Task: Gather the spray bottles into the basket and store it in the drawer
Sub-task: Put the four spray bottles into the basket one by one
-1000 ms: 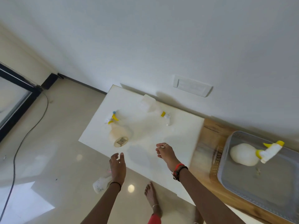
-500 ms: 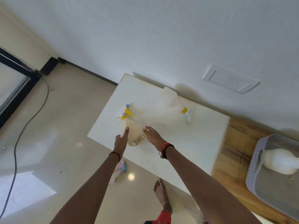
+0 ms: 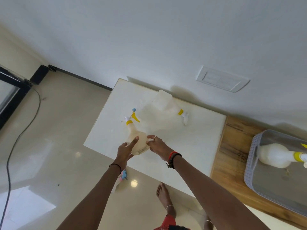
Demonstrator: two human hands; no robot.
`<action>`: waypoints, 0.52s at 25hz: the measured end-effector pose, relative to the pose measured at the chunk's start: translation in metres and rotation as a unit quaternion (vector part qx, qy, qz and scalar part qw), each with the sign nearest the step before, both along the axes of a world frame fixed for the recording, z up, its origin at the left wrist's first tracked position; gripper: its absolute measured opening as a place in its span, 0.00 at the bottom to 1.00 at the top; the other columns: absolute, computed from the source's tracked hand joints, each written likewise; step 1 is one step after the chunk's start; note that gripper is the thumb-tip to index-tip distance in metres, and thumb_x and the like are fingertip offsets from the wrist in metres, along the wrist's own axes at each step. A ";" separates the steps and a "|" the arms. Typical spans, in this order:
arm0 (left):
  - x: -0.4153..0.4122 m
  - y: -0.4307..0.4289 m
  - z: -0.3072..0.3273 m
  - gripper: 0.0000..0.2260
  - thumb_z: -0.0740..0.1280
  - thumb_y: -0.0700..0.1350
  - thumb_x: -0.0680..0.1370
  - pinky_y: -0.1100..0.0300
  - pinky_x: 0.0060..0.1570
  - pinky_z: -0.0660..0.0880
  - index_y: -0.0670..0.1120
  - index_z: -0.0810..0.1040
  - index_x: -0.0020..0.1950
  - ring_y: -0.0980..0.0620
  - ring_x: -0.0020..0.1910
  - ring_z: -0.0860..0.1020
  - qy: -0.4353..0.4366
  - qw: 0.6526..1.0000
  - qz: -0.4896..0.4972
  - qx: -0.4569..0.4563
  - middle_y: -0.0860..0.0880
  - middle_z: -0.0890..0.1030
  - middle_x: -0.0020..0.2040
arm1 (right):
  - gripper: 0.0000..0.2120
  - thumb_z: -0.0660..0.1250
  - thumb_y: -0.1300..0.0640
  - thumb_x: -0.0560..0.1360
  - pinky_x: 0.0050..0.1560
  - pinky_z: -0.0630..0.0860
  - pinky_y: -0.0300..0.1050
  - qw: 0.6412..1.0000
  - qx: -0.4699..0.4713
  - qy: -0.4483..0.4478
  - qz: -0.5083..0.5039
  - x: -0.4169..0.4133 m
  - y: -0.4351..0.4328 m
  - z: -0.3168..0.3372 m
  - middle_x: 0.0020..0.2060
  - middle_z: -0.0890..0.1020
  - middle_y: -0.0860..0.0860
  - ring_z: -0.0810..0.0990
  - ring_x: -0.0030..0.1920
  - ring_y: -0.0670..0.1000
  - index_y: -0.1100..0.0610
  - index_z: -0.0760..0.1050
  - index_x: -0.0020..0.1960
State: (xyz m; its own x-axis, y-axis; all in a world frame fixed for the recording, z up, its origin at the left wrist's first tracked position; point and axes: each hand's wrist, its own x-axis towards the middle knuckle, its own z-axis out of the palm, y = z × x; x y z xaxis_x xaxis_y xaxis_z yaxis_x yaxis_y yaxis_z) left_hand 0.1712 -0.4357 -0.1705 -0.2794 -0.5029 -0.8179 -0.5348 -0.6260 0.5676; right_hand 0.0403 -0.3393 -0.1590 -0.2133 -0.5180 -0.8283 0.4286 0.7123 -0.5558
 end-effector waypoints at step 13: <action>-0.050 0.143 0.067 0.31 0.79 0.50 0.64 0.70 0.42 0.78 0.57 0.70 0.63 0.58 0.56 0.78 0.080 0.953 -0.257 -0.137 0.56 0.77 0.59 | 0.15 0.61 0.45 0.78 0.57 0.78 0.44 0.979 -0.040 -0.085 -0.183 -0.067 0.174 0.048 0.46 0.82 0.53 0.81 0.46 0.51 0.56 0.75 0.53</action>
